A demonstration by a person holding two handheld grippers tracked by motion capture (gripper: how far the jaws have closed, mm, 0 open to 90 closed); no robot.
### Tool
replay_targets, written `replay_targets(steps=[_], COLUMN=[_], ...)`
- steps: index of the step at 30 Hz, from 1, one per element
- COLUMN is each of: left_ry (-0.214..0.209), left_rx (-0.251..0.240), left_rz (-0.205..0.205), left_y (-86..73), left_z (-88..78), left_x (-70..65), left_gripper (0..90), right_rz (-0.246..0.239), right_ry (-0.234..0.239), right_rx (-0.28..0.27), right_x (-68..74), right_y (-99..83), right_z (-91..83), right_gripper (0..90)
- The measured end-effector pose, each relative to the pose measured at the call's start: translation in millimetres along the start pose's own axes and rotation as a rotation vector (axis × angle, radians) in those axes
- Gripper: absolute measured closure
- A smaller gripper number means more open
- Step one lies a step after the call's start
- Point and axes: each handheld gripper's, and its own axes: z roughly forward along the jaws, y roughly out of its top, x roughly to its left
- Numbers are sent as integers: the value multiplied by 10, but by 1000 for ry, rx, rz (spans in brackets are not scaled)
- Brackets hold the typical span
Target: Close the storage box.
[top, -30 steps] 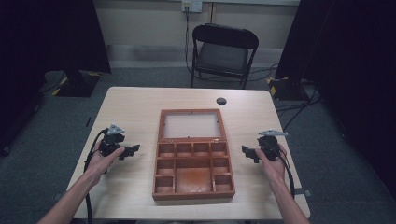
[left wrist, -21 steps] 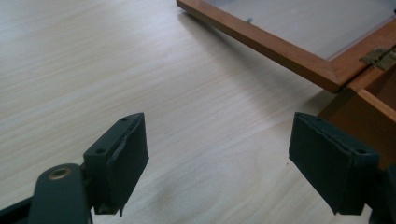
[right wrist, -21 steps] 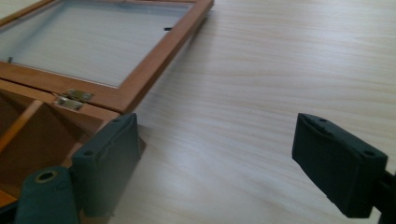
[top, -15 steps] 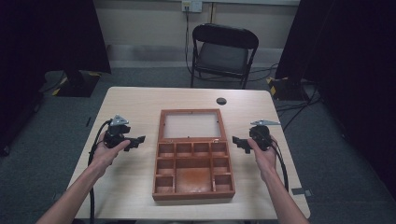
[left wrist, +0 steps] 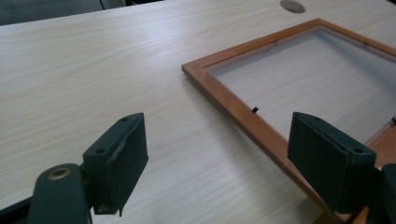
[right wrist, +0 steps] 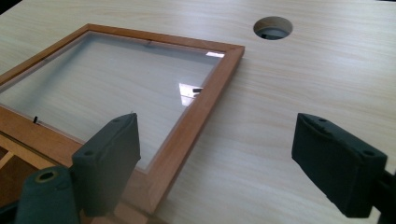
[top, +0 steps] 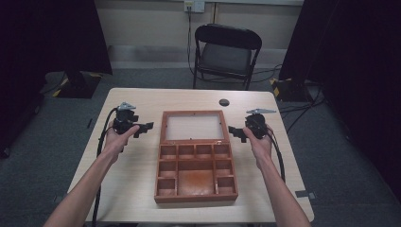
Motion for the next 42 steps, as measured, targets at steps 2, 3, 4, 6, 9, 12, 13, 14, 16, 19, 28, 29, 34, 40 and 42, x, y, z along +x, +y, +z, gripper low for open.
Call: replay_targets(steps=[2, 3, 4, 6, 9, 12, 13, 14, 16, 19, 28, 29, 34, 40, 42], left_ry=[2, 4, -3, -13, -39, -53, -60, -62, -74, -89, -121, -123, -134, -159, -157], left_rx=[13, 27, 46, 53, 62, 76, 79, 85, 97, 104, 114, 117, 122, 132, 133], left_rz=[11, 15, 12, 1, 5, 8, 1, 1, -1, -10, -31, -34, -45, -60, -42], left_y=[8, 2, -15, -54, -98, -140, -148, -157, -173, -188, -182, -180, -177, -178, -172], left_z=[55, 77, 114, 169, 220, 289, 303, 325, 352, 392, 492, 497, 512, 520, 524], left_x=[-8, -16, -21, -35, -62, -117, -129, -147, -169, -194, -280, -284, -303, -311, -324], left_gripper=[198, 198, 199, 199, 199, 210, 210, 210, 213, 216, 201, 201, 197, 198, 198], right_rz=[-9, -7, -1, 22, 8, 29, 29, 31, 22, 26, 12, 6, 25, 52, 78], right_ry=[-6, -1, 6, 22, 25, 43, 44, 46, 49, 64, 78, 85, 111, 131, 143], right_rx=[4, 8, 12, 25, 64, 58, 62, 64, 76, 70, 83, 85, 89, 94, 99], right_x=[5, 6, 3, -3, 1, 6, 21, 35, 79, 114, 215, 237, 249, 236, 223], right_y=[16, 14, 6, -43, -110, -134, -137, -139, -142, -144, -131, -128, -126, -130, -139], right_z=[63, 95, 122, 199, 311, 389, 416, 432, 471, 510, 571, 577, 621, 648, 663], right_gripper=[146, 145, 145, 145, 146, 147, 149, 150, 150, 145, 141, 142, 140, 129, 121])
